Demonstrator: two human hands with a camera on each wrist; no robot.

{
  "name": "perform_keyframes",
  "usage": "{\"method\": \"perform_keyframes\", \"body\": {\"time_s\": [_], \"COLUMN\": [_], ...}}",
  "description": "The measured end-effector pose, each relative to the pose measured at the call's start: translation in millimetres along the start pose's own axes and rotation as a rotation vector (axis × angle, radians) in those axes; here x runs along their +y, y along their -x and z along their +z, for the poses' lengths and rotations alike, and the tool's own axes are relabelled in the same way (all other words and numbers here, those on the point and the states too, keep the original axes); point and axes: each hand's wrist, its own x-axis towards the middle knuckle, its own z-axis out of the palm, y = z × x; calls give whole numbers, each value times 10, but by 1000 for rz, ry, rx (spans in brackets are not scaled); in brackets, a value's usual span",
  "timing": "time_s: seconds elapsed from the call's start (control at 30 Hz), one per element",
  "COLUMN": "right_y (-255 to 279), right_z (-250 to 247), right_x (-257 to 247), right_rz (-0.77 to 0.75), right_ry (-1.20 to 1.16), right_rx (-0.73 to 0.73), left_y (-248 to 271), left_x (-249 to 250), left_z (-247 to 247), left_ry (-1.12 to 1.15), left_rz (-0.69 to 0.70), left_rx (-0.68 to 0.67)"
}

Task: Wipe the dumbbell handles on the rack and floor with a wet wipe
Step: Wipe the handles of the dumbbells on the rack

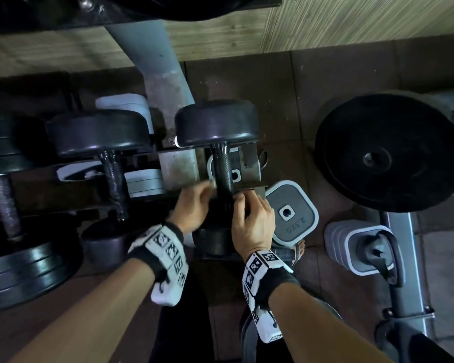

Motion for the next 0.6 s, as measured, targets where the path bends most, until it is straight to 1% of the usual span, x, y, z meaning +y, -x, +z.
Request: {"method": "perform_keyframes", "body": {"time_s": [0.07,0.1,0.13,0.2,0.27,0.3,0.37,0.4,0.47,0.53,0.6], "right_y": [0,2,6,2,-1,0,1,1,-1,-3,-3], "right_z": [1,2,5,3,3,5,-4,-6,-2,-4,-8], "right_x": [0,2,4,3,-4,-7,-16,-12,-3,-4,-3], "right_rz": [6,7,7,4,-1,-1,1,1,6,7,6], "right_ry": [9,9,8,1,-3,-4,-10,-10,-4,0,2], "right_rx": [-11,-8,-6,3,7,3,-1,0,-4,-13,-16], "left_y": [101,49,-29,-262,-440,-476,-470,-422,-262,-113,-63], "left_x": [-61,-83,-55,45,168,187,161,135,56,17,29], "left_z": [22,-15,-72,-204,-270,-268,-218,-183,-122,-82,-73], "left_ry": [2,-1,-4,12,19,32,39,43,51,31,32], "left_rz": [-68,-51,-17,18,10,4,-46,-67,-79,-148,-223], "left_rx": [-99,-125,-121,-8,92,120,111,84,-20,-168,-261]}}
